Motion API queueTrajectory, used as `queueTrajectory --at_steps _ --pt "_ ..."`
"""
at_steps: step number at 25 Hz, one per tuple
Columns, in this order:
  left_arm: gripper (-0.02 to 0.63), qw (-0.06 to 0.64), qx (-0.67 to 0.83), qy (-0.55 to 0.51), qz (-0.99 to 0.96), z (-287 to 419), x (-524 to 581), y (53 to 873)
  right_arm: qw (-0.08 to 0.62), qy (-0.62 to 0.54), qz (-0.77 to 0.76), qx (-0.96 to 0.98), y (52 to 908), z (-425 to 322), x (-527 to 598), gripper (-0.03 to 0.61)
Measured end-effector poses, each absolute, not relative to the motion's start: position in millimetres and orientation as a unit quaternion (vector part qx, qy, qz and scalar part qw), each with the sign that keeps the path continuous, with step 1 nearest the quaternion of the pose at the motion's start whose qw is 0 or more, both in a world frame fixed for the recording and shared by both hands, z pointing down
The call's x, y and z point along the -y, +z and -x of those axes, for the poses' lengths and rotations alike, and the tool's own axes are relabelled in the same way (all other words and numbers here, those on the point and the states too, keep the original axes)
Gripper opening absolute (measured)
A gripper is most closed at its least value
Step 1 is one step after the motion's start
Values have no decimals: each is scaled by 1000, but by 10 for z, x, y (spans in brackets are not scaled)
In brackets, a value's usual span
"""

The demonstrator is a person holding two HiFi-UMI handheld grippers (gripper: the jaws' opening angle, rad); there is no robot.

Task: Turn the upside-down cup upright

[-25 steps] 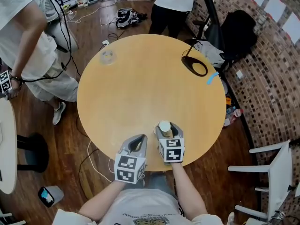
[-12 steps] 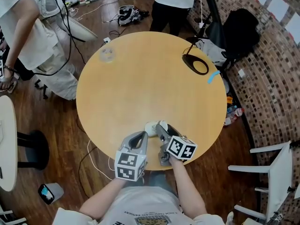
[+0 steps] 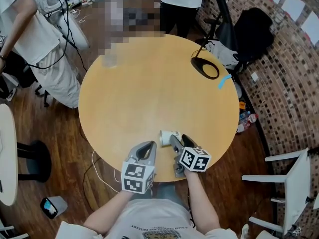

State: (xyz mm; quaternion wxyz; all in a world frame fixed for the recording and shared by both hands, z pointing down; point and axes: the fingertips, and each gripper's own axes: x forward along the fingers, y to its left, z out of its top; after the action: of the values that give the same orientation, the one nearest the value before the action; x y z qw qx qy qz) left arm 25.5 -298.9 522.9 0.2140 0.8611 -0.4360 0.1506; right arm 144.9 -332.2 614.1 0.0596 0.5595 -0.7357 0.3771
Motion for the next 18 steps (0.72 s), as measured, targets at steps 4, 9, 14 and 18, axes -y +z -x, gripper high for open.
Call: queueTrajectory --at_steps 4,9,14,18 --pt "6 214 435 150 -862 -277 2976 5226 76 363 -562 740 6138 -1465 3296 261" --pt "6 215 439 146 -860 -270 2965 5191 231 212 -484 817 5929 -1289 3266 261" --pt "6 217 445 140 -858 -214 2987 5193 448 15 -294 844 5993 -1008 3148 262" --pt "6 218 449 138 -855 -191 2969 5202 523 -57 -176 832 6107 -852 3076 267"
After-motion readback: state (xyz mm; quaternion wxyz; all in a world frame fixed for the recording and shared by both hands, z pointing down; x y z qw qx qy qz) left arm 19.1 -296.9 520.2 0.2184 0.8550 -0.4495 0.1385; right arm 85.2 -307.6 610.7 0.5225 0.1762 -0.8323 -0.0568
